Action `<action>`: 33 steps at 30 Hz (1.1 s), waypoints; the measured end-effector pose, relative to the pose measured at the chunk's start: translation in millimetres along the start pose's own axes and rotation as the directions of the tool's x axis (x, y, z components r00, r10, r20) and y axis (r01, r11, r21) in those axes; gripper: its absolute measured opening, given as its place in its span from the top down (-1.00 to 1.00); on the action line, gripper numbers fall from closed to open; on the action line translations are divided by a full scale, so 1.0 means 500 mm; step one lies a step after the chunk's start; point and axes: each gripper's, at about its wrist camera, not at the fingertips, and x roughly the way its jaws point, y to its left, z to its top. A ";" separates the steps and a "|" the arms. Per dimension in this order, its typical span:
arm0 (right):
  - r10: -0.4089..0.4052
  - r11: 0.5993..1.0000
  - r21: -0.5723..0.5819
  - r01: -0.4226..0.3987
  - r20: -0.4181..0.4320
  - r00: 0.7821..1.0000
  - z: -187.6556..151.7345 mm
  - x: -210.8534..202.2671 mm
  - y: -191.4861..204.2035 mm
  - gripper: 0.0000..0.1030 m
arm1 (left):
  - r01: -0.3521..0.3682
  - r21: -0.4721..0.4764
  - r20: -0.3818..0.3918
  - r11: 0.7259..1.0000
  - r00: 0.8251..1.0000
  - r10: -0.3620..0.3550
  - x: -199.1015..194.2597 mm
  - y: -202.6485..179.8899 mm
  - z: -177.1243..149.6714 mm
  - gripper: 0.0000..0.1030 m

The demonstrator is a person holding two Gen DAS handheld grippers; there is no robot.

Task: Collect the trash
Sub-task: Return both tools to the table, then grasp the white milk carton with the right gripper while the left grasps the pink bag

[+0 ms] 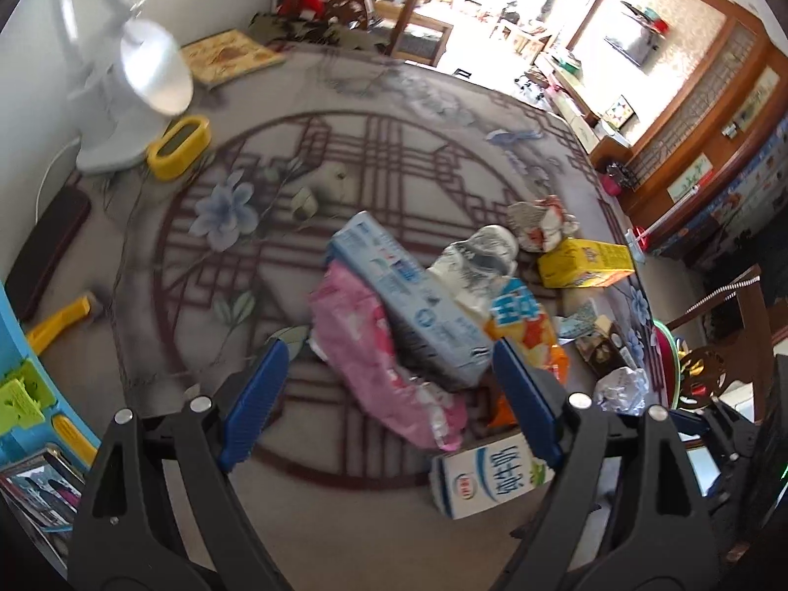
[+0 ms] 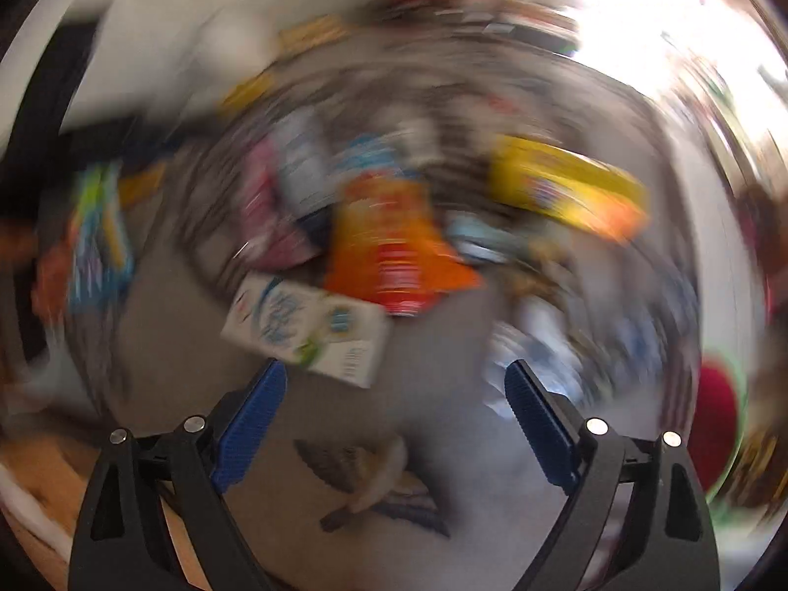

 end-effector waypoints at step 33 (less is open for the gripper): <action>0.145 0.988 0.059 -0.143 -0.017 0.989 0.068 0.057 0.033 -0.10 | -0.018 -0.147 -0.206 0.989 0.978 -0.013 0.182 0.047 -0.041 -0.60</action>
